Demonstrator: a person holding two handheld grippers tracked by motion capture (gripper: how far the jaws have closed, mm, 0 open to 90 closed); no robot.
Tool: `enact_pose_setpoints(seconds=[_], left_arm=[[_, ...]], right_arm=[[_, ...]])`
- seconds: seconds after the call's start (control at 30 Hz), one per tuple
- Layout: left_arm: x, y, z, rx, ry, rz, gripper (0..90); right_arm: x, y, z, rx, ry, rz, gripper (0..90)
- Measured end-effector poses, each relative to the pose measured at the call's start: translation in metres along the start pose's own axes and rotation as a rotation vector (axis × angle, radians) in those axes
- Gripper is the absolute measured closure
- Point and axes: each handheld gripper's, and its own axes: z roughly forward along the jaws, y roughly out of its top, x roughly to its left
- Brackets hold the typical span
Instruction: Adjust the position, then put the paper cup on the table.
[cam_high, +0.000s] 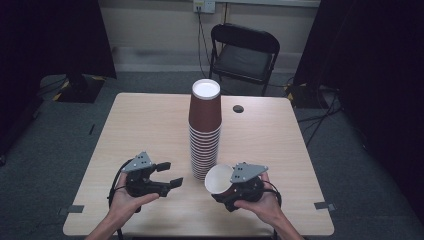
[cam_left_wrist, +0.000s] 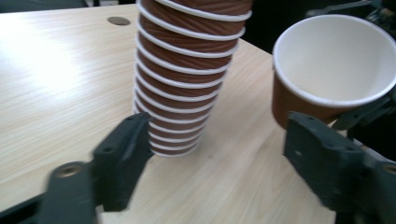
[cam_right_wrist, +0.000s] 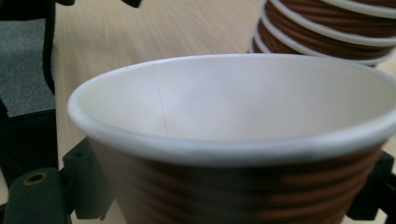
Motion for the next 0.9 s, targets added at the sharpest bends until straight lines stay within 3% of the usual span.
enact_pose_setpoints(seconds=[0.13,0.27,0.63,0.9], left_arm=[[0.002,-0.006,-0.002,0.014,0.018,0.039,15.5],[0.004,-0.01,-0.006,0.003,0.027,0.044,15.6],[0.014,-0.031,-0.013,0.022,0.113,0.075,15.6],[0.018,-0.036,-0.012,0.036,0.116,0.069,15.7]], right_arm=[[-0.011,-0.004,-0.007,-0.027,-0.037,0.048,11.8],[-0.022,-0.007,-0.012,-0.047,-0.068,0.088,11.9],[-0.056,-0.009,-0.024,-0.105,-0.167,0.192,12.1],[-0.074,-0.005,-0.025,-0.142,-0.216,0.233,12.2]])
